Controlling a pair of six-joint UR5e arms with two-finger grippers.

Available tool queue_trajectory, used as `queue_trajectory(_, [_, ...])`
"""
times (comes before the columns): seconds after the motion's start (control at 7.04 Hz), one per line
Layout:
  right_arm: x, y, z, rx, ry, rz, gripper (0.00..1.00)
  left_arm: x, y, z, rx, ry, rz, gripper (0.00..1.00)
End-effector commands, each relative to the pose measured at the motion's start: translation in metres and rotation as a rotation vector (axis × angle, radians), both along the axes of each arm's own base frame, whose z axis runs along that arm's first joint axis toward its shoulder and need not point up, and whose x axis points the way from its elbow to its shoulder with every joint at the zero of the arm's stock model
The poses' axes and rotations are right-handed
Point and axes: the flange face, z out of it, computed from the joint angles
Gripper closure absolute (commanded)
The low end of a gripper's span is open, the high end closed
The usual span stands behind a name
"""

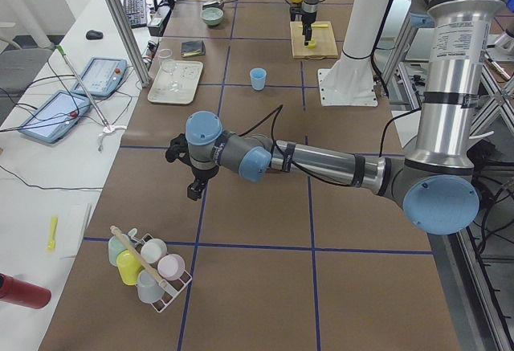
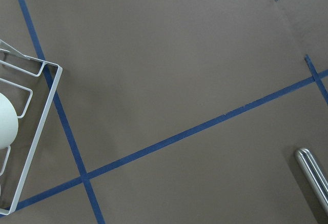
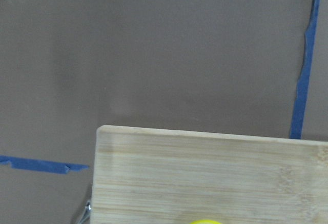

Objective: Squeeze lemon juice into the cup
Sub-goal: 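Lower the right gripper and grasp the lemon slice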

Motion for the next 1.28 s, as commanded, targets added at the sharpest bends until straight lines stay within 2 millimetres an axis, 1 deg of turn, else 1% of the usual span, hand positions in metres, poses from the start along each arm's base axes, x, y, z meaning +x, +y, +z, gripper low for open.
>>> queue_trajectory(0.0, [0.002, 0.011, 0.023, 0.009, 0.048, 0.019, 0.0, 0.0, 0.0, 0.0, 0.002, 0.0, 0.0, 0.0])
queue_trajectory(0.14, [0.023, 0.013, 0.04, -0.001, 0.011, 0.009, 0.0, 0.0, 0.001, 0.0, 0.0, 0.0, 0.0, 0.0])
queue_trajectory(0.28, [0.04, 0.019, 0.06, -0.023, -0.075, -0.014, 0.0, 0.0, 0.001, 0.0, 0.002, 0.0, 0.0, 0.0])
queue_trajectory(0.43, [0.039, 0.016, 0.055, -0.023, -0.097, -0.005, 0.0, 0.0, 0.001, 0.0, 0.002, 0.0, 0.0, 0.0])
queue_trajectory(0.57, [0.039, 0.016, 0.056, -0.023, -0.096, -0.007, 0.0, 0.0, 0.001, -0.001, 0.003, 0.0, 0.0, 0.0])
queue_trajectory(0.71, [0.035, 0.017, 0.052, -0.023, -0.105, -0.008, 0.0, 0.0, 0.001, -0.001, 0.003, 0.0, 0.0, 0.0])
queue_trajectory(0.85, [0.024, 0.017, 0.044, -0.023, -0.097, -0.009, 0.0, -0.001, 0.001, -0.001, 0.004, 0.0, -0.001, 0.0])
queue_trajectory(0.99, [0.009, 0.016, 0.033, -0.023, -0.076, -0.006, 0.0, -0.001, 0.001, 0.0, 0.003, -0.001, 0.0, 0.0])
queue_trajectory(1.14, [0.011, 0.011, 0.028, -0.019, -0.069, 0.01, 0.0, -0.005, 0.018, 0.003, -0.002, -0.001, -0.001, 0.0])
